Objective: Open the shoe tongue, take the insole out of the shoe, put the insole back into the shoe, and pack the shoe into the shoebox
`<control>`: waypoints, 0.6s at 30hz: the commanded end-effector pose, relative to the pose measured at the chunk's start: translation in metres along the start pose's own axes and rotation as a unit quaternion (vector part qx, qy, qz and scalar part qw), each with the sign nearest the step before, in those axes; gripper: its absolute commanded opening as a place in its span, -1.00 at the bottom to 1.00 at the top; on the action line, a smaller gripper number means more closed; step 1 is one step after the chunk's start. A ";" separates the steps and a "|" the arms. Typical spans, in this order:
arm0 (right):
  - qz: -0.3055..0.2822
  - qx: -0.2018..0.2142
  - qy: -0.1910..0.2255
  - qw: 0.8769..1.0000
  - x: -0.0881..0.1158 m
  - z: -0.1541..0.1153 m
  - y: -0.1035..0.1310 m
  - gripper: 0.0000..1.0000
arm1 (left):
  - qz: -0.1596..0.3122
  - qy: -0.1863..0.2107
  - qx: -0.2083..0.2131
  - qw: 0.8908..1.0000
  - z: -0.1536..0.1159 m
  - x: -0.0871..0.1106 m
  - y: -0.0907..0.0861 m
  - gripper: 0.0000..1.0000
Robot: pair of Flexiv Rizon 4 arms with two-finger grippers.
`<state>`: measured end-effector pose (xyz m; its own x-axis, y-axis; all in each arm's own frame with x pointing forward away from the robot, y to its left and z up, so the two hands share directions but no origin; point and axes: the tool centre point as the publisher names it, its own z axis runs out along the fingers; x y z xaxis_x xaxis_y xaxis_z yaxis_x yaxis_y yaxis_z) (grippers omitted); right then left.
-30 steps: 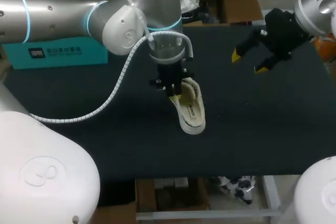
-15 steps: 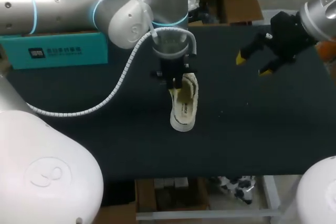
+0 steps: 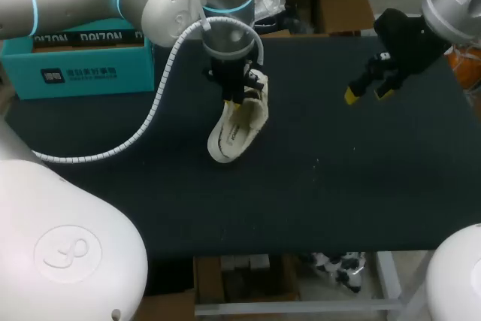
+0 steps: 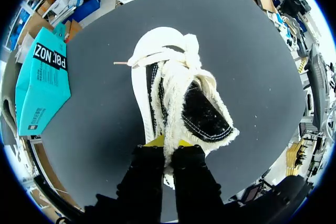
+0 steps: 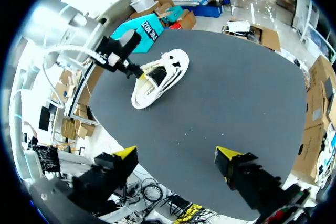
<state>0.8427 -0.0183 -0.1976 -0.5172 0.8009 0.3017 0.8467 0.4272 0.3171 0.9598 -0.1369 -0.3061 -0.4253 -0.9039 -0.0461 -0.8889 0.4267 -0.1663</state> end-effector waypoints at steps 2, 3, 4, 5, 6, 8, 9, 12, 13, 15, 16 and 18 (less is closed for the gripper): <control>-0.139 0.063 -0.012 0.988 0.001 -0.001 0.007 1.00 | 0.177 -0.137 0.102 0.969 -0.031 -0.009 0.012 -1.00; -0.139 0.063 -0.012 0.988 0.001 -0.001 0.007 1.00 | 0.183 -0.152 0.117 0.964 -0.037 -0.011 0.015 -1.00; -0.139 0.063 -0.012 0.988 0.001 -0.001 0.007 1.00 | 0.190 -0.158 0.128 0.960 -0.042 -0.013 0.018 -1.00; -0.139 0.063 -0.012 0.988 0.001 -0.001 0.007 1.00 | 0.198 -0.159 0.138 0.957 -0.047 -0.015 0.019 -1.00; -0.139 0.063 -0.012 0.988 0.001 -0.001 0.007 1.00 | 0.204 -0.161 0.145 0.955 -0.053 -0.017 0.019 -1.00; -0.139 0.063 -0.012 0.988 0.001 -0.001 0.007 1.00 | 0.205 -0.170 0.151 0.952 -0.061 -0.019 0.015 -1.00; -0.139 0.063 -0.012 0.988 0.001 -0.001 0.007 1.00 | 0.208 -0.168 0.154 0.951 -0.066 -0.022 0.012 -1.00; -0.182 0.044 -0.010 0.982 -0.001 -0.001 0.009 1.00 | 0.221 -0.171 0.172 0.945 -0.076 -0.029 0.004 -1.00; -0.191 0.028 -0.006 0.981 -0.006 -0.001 0.009 1.00 | 0.224 -0.177 0.177 0.942 -0.080 -0.033 0.002 -1.00; -0.252 0.006 -0.012 0.968 -0.014 0.001 0.009 1.00 | 0.236 -0.180 0.187 0.937 -0.086 -0.041 -0.003 -1.00; -0.258 0.000 -0.014 0.966 -0.019 0.002 0.009 1.00 | 0.244 -0.185 0.193 0.932 -0.089 -0.047 -0.006 -1.00; -0.309 -0.012 -0.033 0.950 -0.026 0.004 0.009 1.00 | 0.259 -0.193 0.203 0.924 -0.094 -0.060 -0.011 -1.00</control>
<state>0.8663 -0.0249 -0.1953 -0.8305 0.5455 0.1129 0.5481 0.7638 0.3408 0.9866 -0.0963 -0.2201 -0.6135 -0.6298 -0.4764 -0.5541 0.7731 -0.3086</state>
